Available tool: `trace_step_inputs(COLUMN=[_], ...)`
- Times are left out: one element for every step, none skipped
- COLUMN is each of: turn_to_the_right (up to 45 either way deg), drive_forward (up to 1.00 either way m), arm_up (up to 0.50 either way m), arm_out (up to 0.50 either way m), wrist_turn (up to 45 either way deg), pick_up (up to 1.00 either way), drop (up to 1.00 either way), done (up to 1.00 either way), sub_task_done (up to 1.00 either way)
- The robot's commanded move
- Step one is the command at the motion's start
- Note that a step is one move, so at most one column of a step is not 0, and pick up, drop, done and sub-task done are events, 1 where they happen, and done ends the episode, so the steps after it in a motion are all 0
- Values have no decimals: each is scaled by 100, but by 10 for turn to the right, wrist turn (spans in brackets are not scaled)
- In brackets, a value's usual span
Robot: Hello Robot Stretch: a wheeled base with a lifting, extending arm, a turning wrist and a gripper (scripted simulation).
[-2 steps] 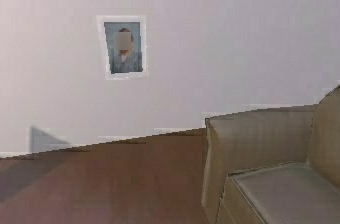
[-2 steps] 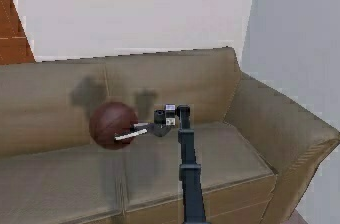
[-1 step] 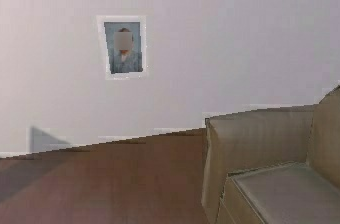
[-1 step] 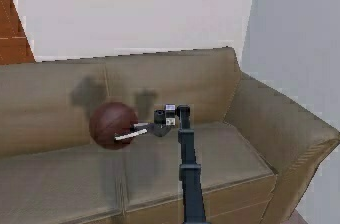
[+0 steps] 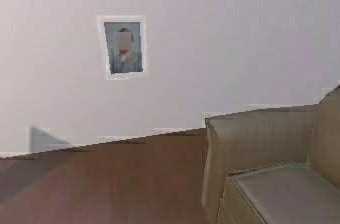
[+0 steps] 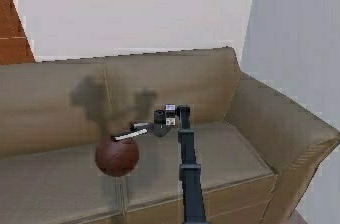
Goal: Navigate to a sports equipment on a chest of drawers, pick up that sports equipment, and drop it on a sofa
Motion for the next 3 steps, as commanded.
trace_step_inputs(turn_to_the_right=[0, 0, 0], drive_forward=[0, 0, 0], arm_up=[10, 0, 0], arm_out=[0, -8, 0], wrist_turn=[0, 0, 0], pick_up=[0, 0, 0], drop=[0, 0, 0], done=[0, 0, 100], sub_task_done=[0, 0, 0])
